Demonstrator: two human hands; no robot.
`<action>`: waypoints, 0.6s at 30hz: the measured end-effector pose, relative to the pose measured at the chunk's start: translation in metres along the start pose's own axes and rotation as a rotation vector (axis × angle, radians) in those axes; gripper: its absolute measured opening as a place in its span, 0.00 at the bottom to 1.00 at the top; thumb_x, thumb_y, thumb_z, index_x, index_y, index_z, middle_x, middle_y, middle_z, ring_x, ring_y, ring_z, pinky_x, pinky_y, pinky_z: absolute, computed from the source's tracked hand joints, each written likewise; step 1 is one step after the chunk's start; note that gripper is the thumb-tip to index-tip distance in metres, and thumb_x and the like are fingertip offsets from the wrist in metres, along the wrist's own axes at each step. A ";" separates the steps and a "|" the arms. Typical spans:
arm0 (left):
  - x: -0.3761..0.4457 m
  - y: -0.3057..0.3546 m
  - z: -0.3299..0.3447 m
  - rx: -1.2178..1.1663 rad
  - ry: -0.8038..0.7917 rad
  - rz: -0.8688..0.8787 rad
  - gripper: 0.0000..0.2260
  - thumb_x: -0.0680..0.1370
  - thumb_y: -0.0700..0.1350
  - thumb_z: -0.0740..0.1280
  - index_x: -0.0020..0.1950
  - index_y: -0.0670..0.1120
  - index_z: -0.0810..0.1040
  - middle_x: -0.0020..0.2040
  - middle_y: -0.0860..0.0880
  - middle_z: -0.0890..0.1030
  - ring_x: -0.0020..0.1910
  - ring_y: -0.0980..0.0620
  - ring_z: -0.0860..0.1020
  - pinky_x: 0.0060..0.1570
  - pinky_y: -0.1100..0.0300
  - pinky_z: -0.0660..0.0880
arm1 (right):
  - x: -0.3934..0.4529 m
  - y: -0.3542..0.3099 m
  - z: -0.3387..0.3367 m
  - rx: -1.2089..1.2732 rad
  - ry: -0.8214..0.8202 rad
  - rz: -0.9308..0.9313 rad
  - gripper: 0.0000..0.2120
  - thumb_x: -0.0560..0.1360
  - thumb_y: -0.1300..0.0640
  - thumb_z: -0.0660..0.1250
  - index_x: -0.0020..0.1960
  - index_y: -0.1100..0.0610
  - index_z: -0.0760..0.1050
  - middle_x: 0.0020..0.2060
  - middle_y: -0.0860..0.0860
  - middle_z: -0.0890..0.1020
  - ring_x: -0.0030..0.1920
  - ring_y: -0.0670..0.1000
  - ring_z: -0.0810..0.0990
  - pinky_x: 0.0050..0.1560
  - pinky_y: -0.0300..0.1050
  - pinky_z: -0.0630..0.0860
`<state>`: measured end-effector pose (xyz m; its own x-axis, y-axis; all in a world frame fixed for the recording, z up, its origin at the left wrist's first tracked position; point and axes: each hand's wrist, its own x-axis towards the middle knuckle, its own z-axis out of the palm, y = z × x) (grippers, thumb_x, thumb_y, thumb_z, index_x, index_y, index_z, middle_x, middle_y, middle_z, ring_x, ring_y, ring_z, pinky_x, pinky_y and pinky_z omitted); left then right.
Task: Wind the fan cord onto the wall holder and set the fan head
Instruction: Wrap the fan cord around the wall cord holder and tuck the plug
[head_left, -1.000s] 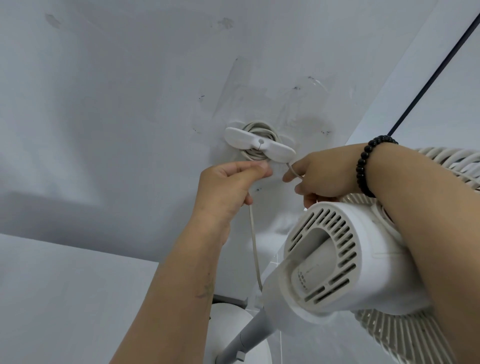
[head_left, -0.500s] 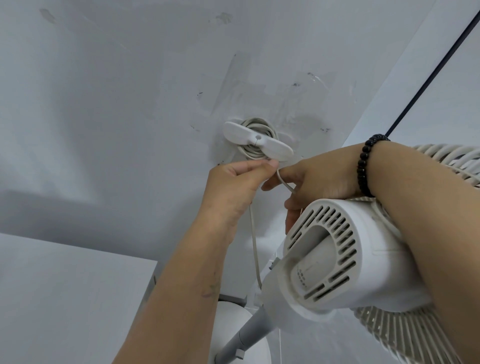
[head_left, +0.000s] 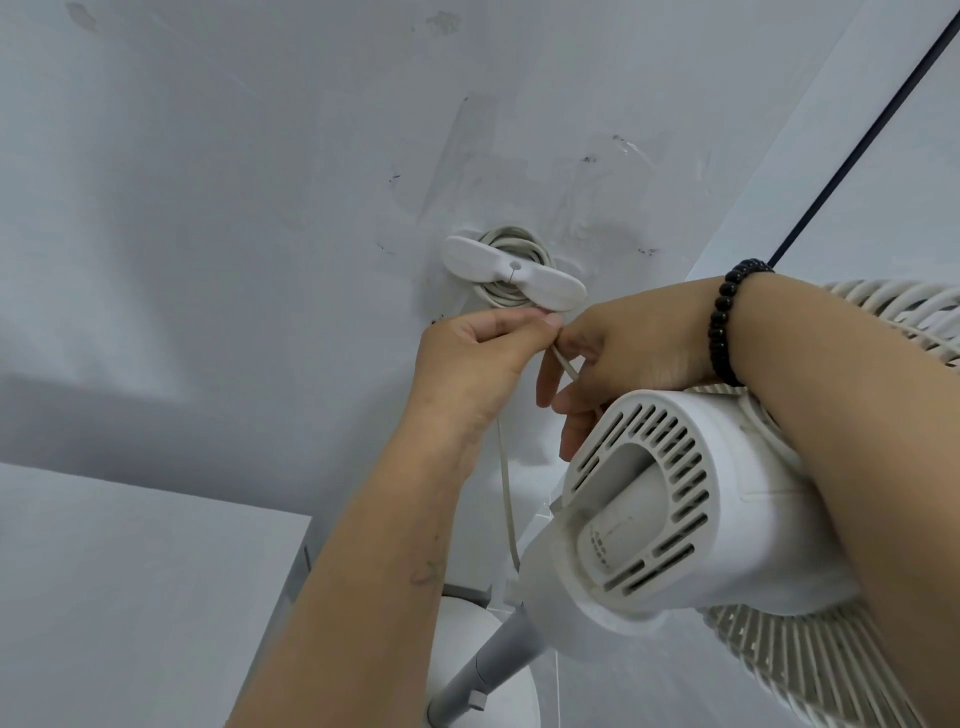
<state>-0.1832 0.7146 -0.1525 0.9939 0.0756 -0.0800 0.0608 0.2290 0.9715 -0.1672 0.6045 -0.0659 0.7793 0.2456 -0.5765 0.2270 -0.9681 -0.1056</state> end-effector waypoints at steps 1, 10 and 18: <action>0.000 0.000 -0.001 0.001 -0.001 0.004 0.02 0.72 0.45 0.75 0.42 0.52 0.85 0.30 0.60 0.81 0.23 0.66 0.74 0.44 0.66 0.69 | 0.000 0.001 0.000 0.007 0.011 -0.003 0.09 0.76 0.49 0.66 0.55 0.49 0.77 0.46 0.46 0.84 0.47 0.45 0.82 0.59 0.48 0.76; 0.007 0.000 -0.007 -0.049 0.121 0.015 0.08 0.66 0.40 0.79 0.40 0.46 0.82 0.29 0.57 0.80 0.22 0.64 0.72 0.31 0.70 0.67 | -0.002 0.001 -0.003 -0.009 -0.041 0.118 0.06 0.75 0.58 0.67 0.48 0.55 0.82 0.45 0.51 0.86 0.46 0.52 0.83 0.54 0.49 0.81; 0.007 -0.003 -0.013 -0.095 0.051 -0.122 0.05 0.69 0.46 0.75 0.41 0.45 0.84 0.47 0.46 0.86 0.22 0.56 0.60 0.29 0.63 0.61 | -0.003 0.012 -0.001 0.206 0.160 0.039 0.05 0.77 0.57 0.67 0.47 0.59 0.78 0.39 0.49 0.87 0.40 0.50 0.85 0.52 0.45 0.81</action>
<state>-0.1774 0.7273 -0.1593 0.9736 0.0905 -0.2094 0.1691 0.3297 0.9288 -0.1665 0.5921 -0.0647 0.8711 0.1964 -0.4501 0.0837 -0.9625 -0.2580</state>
